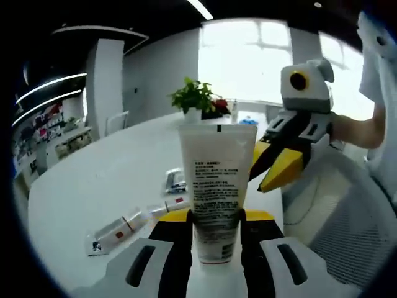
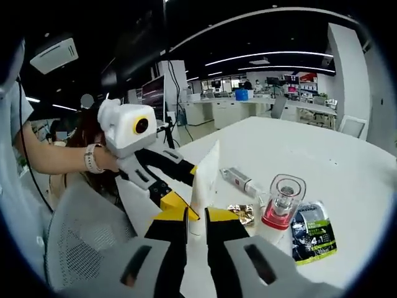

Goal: Arrange the skincare products in the storage area until every visible bottle or jar stands upright without overlapping.

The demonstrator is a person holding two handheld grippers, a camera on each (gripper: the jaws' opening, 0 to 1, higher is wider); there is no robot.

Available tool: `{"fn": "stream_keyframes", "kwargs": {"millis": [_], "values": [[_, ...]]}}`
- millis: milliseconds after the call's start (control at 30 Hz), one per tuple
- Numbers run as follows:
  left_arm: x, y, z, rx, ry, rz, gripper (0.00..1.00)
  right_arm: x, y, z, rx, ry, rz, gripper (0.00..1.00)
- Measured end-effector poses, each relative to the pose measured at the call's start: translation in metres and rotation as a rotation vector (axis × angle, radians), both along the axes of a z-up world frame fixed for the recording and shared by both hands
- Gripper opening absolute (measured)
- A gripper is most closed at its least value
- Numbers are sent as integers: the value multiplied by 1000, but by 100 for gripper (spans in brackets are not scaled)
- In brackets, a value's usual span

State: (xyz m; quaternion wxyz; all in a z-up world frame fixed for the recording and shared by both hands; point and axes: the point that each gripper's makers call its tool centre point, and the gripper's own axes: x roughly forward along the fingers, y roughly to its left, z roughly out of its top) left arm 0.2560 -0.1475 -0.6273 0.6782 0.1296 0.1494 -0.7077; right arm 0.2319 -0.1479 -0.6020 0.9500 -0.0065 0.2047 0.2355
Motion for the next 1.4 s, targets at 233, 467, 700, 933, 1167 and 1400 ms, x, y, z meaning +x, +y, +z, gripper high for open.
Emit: {"fn": "stream_keyframes", "kwargs": {"millis": [233,467,700,933,1167,1400], "values": [[-8,-3,-5,-15,29,-3,25,-2,-2,-7,-9,19,-17,8],[-7,0,-14,5,24,1,26,-3,9,-11,-36,27,15,3],[-6,-2,-15,18,1,-1,26,-7,14,-18,-44,49,30,5],[-4,0,-15,-1,18,-10,27,-5,4,-15,-70,36,7,8],[-4,1,-15,-10,7,-19,28,-3,9,-18,-70,45,24,12],[-2,2,-15,-7,-4,1,31,-2,4,-16,-82,40,24,12]]}}
